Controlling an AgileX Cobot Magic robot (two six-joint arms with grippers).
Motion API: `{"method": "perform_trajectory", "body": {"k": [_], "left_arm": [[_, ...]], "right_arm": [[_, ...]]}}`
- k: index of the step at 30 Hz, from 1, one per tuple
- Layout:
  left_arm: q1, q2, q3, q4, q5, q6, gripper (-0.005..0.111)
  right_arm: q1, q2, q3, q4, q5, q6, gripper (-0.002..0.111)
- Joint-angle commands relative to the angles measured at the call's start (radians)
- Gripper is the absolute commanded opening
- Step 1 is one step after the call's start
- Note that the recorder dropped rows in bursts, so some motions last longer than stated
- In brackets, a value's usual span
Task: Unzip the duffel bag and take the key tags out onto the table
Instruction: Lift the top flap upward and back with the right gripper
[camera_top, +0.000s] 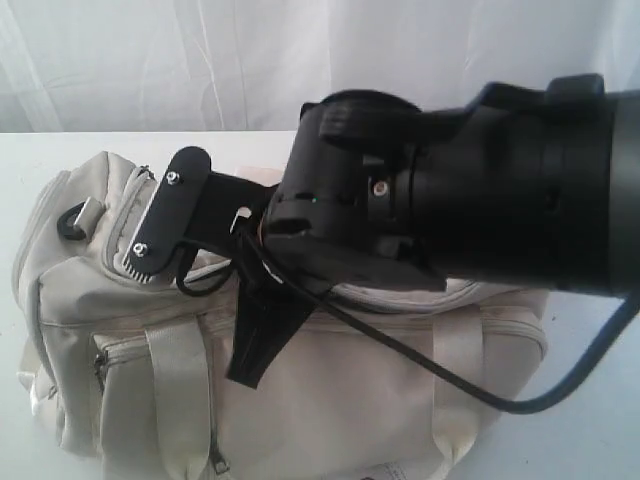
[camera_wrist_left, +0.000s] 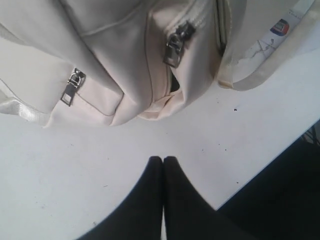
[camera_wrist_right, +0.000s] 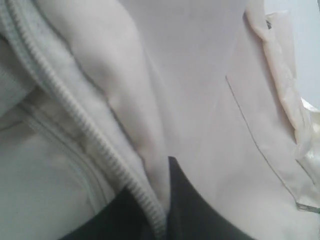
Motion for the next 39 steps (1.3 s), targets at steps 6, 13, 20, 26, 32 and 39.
{"method": "perform_trajectory", "body": {"k": [6, 13, 20, 26, 32, 39], "left_arm": [[0.004, -0.01, 0.008, -0.014, 0.008, -0.004, 0.0], [0.004, -0.01, 0.008, -0.016, 0.008, -0.004, 0.0], [0.004, -0.01, 0.008, -0.019, 0.008, -0.004, 0.0], [0.004, -0.01, 0.008, -0.019, 0.008, -0.004, 0.0], [0.004, -0.01, 0.008, -0.019, 0.008, -0.004, 0.0], [0.004, -0.01, 0.008, -0.023, 0.008, -0.004, 0.0]], "right_arm": [[-0.033, -0.009, -0.076, 0.263, 0.091, -0.167, 0.001], [-0.033, -0.012, -0.087, 0.431, 0.24, -0.362, 0.047], [-0.033, -0.098, -0.148, 0.354, 0.309, -0.349, 0.054], [-0.033, -0.076, -0.148, 0.334, 0.318, -0.322, 0.054], [-0.033, -0.03, -0.148, 0.306, 0.318, -0.319, 0.048], [-0.033, -0.013, -0.148, 0.185, 0.241, -0.268, 0.015]]}}
